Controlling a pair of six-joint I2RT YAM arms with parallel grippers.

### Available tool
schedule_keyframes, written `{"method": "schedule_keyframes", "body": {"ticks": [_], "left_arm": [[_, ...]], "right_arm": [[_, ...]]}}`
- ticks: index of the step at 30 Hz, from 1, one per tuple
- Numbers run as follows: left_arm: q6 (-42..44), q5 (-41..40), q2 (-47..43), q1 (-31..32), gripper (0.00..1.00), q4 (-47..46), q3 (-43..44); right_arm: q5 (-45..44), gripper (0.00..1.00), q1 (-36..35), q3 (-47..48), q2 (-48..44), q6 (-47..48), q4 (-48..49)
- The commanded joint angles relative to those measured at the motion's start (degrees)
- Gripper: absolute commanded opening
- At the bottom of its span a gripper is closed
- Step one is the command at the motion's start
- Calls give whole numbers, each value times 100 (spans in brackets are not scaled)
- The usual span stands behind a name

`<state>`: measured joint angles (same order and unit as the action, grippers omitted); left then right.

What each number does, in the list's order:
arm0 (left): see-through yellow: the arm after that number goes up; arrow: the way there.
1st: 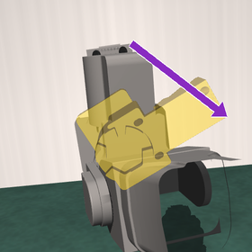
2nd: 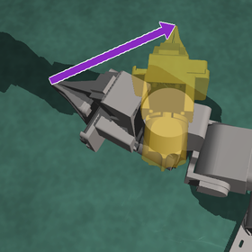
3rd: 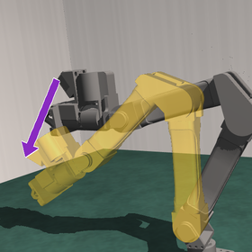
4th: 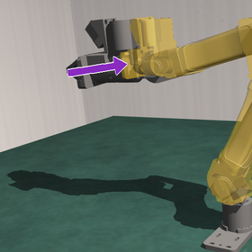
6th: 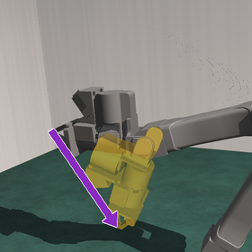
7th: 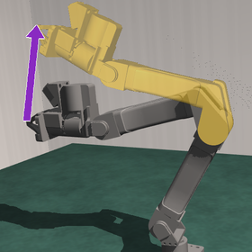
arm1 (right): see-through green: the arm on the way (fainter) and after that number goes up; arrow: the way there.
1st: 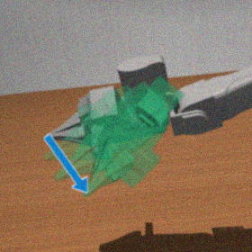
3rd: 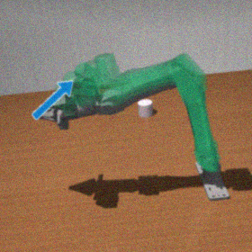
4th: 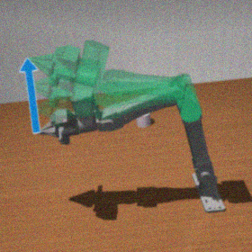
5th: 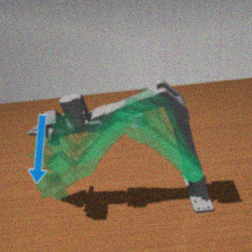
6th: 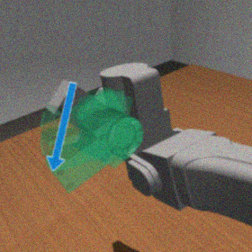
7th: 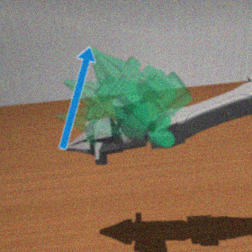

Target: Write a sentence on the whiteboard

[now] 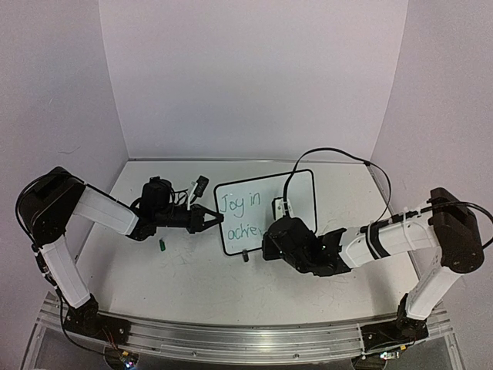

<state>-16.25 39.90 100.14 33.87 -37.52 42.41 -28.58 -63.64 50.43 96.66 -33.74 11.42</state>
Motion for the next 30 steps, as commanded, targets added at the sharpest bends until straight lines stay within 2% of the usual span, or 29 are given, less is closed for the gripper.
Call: {"method": "schedule_keyframes", "body": {"ticks": [1, 30], "left_arm": [[175, -45, -120, 59, 0, 133, 176], [184, -63, -142, 59, 0, 144, 166]], "right_arm": [[9, 0, -2, -36, 135, -119, -56], [-541, 0, 51, 357, -45, 243, -88]]}}
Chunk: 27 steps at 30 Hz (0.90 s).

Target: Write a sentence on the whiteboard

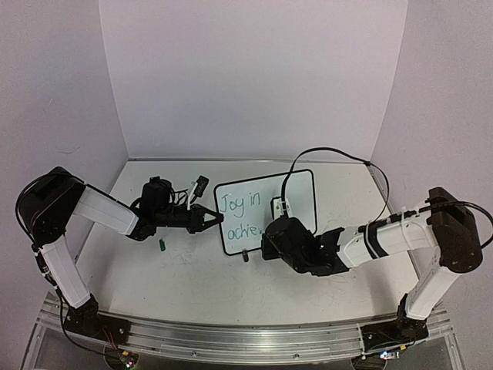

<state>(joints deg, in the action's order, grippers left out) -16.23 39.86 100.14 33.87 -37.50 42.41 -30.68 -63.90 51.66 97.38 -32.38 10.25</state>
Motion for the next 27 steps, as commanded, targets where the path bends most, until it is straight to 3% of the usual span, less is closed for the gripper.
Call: {"method": "schedule_keyframes", "body": {"ticks": [1, 14, 27], "left_arm": [[181, -59, -143, 59, 0, 141, 169], [189, -65, -131, 57, 0, 148, 176], [188, -54, -104, 63, 0, 150, 188]], "right_arm": [[-350, 0, 85, 239, -132, 115, 30], [-408, 0, 125, 214, -281, 212, 15], [172, 0, 120, -258, -515, -22, 136]]}}
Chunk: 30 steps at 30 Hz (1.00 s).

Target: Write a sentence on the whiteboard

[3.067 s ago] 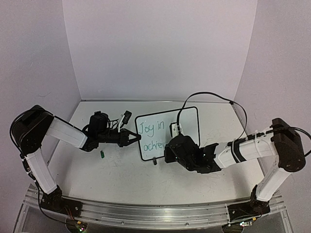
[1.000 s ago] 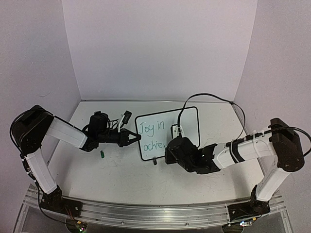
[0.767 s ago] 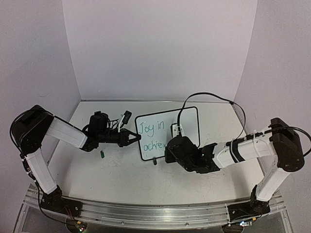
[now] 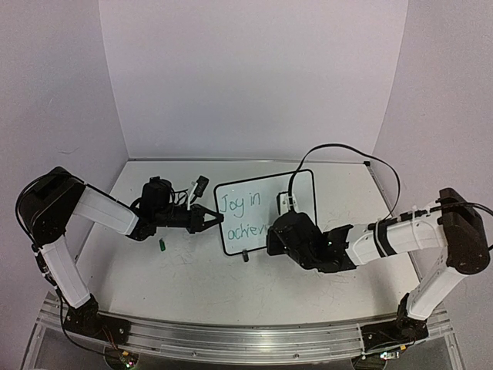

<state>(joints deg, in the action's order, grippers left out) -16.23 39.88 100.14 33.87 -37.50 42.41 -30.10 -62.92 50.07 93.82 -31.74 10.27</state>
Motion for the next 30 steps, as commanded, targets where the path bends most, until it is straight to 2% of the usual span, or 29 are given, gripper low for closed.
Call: {"method": "schedule_keyframes", "body": {"ticks": [1, 21, 30], "left_arm": [[186, -58, -95, 65, 0, 153, 194], [199, -76, -123, 62, 0, 157, 173], [199, -68, -121, 64, 0, 165, 186]], "right_arm": [[129, 0, 20, -73, -115, -79, 136], [83, 0, 130, -36, 189, -137, 282], [-254, 0, 143, -17, 188, -327, 71]]}}
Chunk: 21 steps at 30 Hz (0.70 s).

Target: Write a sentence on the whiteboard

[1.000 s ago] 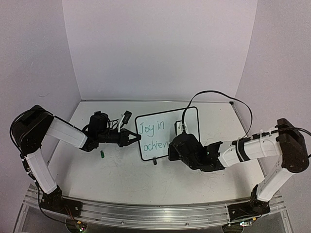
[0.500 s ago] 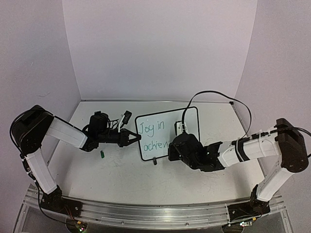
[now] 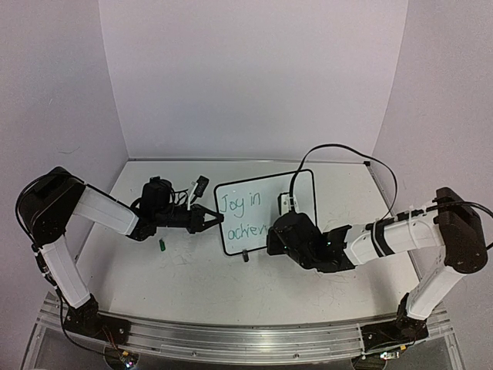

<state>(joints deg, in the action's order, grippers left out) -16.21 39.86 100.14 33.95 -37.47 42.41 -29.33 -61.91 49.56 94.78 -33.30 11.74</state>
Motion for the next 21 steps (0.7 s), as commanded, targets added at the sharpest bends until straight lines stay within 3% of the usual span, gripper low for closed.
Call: {"method": "schedule_keyframes", "body": {"ticks": [1, 21], "left_arm": [[197, -66, -128, 53, 0, 162, 184], [206, -74, -151, 52, 0, 175, 176]], "right_arm": [[-372, 0, 41, 25, 71, -199, -108], [-498, 0, 59, 153, -140, 58, 68]]}}
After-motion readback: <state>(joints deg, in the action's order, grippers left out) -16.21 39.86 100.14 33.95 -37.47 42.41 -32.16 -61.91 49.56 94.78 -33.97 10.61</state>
